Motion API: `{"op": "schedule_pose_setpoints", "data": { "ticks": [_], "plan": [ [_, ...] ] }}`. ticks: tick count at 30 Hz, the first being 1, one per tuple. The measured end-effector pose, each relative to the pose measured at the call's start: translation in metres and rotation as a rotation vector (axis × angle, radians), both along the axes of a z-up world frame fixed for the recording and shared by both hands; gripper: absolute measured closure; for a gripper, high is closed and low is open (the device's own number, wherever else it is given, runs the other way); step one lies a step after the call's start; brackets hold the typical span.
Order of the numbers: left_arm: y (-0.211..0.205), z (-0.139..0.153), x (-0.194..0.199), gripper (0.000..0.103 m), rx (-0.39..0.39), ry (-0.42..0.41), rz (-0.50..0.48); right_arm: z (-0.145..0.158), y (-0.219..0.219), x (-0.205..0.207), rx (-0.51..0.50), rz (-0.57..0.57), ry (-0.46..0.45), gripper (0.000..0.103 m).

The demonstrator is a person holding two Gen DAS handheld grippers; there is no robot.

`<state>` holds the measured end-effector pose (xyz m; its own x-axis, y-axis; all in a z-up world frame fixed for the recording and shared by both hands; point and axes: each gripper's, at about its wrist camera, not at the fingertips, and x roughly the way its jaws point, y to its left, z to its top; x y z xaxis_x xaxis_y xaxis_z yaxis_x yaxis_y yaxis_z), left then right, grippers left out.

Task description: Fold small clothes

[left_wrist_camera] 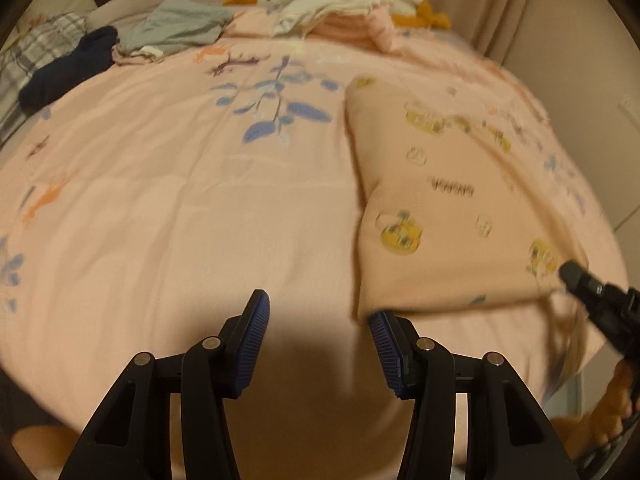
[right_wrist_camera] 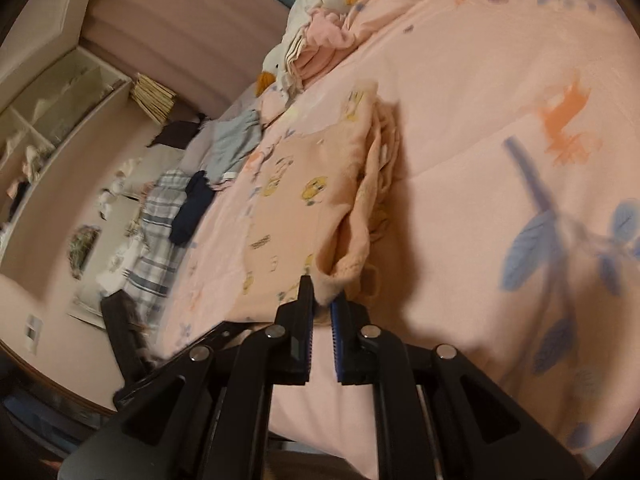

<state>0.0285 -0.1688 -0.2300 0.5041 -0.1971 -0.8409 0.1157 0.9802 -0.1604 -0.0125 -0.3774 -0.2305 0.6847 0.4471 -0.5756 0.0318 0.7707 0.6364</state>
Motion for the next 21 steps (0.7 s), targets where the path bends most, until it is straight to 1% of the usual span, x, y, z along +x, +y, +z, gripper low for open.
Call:
{"op": "schedule_pose_setpoints", "data": {
  "ticks": [1,2,3,4,5,6,7,8,9,10,11,12,13,14,15,16,17,18,19,21],
  "plan": [
    [0.002,0.006,-0.004,0.051,-0.003,0.024,0.006,0.003,-0.002,-0.002,-0.030,-0.012,0.005,0.091],
    [0.005,0.022,-0.010,0.051,-0.035,0.008,-0.011,0.006,-0.006,-0.005,-0.023,-0.017,-0.006,0.090],
    [0.008,0.035,-0.016,0.051,-0.069,-0.030,-0.033,0.010,-0.009,-0.007,-0.013,-0.021,-0.025,0.090],
    [0.014,0.054,-0.025,0.051,-0.116,-0.091,-0.053,0.016,-0.011,-0.010,-0.016,-0.028,-0.051,0.090],
    [0.017,0.065,-0.030,0.051,-0.136,-0.130,-0.055,0.025,-0.011,-0.013,-0.035,-0.038,-0.083,0.090],
    [0.022,0.083,-0.037,0.051,-0.147,-0.198,-0.039,0.035,-0.010,-0.016,-0.058,-0.045,-0.120,0.090],
    [0.023,0.090,-0.038,0.051,-0.142,-0.235,-0.028,0.043,-0.008,-0.018,-0.070,-0.043,-0.152,0.090],
    [0.023,0.098,-0.038,0.051,-0.128,-0.288,-0.013,0.048,-0.006,-0.019,-0.068,-0.033,-0.178,0.089],
    [0.021,0.103,-0.034,0.051,-0.096,-0.336,0.006,0.051,-0.006,-0.018,-0.061,-0.026,-0.191,0.089],
    [0.016,0.105,-0.026,0.051,-0.048,-0.357,0.025,0.054,-0.005,-0.016,-0.044,-0.017,-0.207,0.086],
    [0.010,0.105,-0.018,0.051,-0.023,-0.360,0.022,0.056,-0.004,-0.012,-0.020,-0.013,-0.225,0.081],
    [0.003,0.104,-0.007,0.051,-0.033,-0.366,-0.014,0.057,-0.003,-0.006,-0.011,-0.012,-0.230,0.079],
    [-0.007,0.099,0.006,0.051,-0.072,-0.369,-0.087,0.057,-0.002,0.000,-0.013,-0.010,-0.226,0.079],
    [-0.016,0.093,0.016,0.051,-0.087,-0.354,-0.136,0.057,0.003,0.016,-0.026,-0.003,-0.207,0.079],
    [-0.028,0.083,0.028,0.051,-0.089,-0.319,-0.181,0.055,0.007,0.029,-0.038,0.003,-0.191,0.079],
    [-0.038,0.070,0.040,0.051,-0.070,-0.263,-0.196,0.052,0.011,0.038,-0.048,0.004,-0.174,0.079],
    [-0.049,0.053,0.048,0.051,-0.044,-0.197,-0.206,0.045,0.016,0.051,-0.057,0.005,-0.133,0.082],
    [-0.053,0.042,0.049,0.051,-0.039,-0.178,-0.220,0.036,0.020,0.061,-0.044,0.021,-0.091,0.083],
    [-0.055,0.029,0.048,0.051,-0.034,-0.172,-0.227,0.032,0.023,0.062,-0.038,0.037,-0.072,0.084],
    [-0.055,0.009,0.044,0.051,0.013,-0.166,-0.201,0.021,0.031,0.063,-0.068,0.074,-0.037,0.084]
  ]
}}
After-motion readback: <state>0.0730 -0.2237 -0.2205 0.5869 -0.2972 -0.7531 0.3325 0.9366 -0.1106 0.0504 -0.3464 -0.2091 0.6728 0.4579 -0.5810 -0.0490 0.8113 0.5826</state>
